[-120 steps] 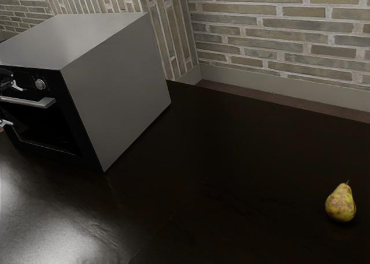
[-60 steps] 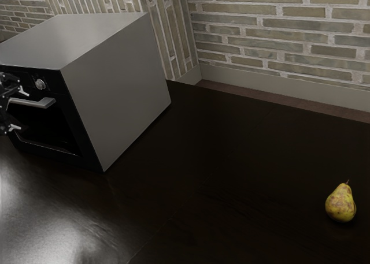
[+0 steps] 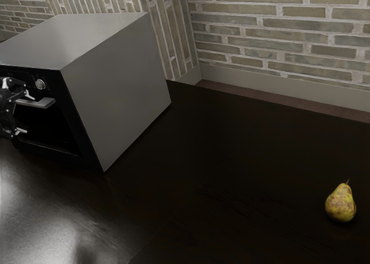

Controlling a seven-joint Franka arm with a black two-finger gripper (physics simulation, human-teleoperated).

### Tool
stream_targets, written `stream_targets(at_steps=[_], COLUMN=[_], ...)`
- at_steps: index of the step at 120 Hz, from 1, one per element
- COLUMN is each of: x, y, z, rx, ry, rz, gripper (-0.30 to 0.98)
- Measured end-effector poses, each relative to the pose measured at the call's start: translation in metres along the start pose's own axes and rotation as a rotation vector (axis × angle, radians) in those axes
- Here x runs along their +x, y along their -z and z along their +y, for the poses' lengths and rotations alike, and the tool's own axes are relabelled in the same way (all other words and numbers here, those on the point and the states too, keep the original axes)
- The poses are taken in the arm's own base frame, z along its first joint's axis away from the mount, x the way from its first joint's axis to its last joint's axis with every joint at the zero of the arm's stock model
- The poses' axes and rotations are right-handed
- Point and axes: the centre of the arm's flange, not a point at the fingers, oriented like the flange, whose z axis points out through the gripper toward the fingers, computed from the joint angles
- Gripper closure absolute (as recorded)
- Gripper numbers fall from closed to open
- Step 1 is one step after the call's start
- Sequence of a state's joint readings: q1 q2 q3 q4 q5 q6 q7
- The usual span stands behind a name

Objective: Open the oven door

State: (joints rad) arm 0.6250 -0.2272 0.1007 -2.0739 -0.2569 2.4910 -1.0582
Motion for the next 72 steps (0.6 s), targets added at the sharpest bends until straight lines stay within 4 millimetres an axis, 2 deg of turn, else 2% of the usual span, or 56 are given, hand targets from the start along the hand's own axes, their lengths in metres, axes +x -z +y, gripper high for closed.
stream_targets(at_steps=[35,54,62,72], x=[0.003,0.004,0.002,0.004], y=[-0.005,-0.011,-0.008,0.005], z=[-0.003,-0.012,-0.021,-0.044], rx=[-0.007,0.004,0.006,0.003], ry=[0.013,0.031,0.036,0.052], rz=[0.0,-0.01,-0.014,-0.006], gripper=[0.0,0.0,0.0,0.0])
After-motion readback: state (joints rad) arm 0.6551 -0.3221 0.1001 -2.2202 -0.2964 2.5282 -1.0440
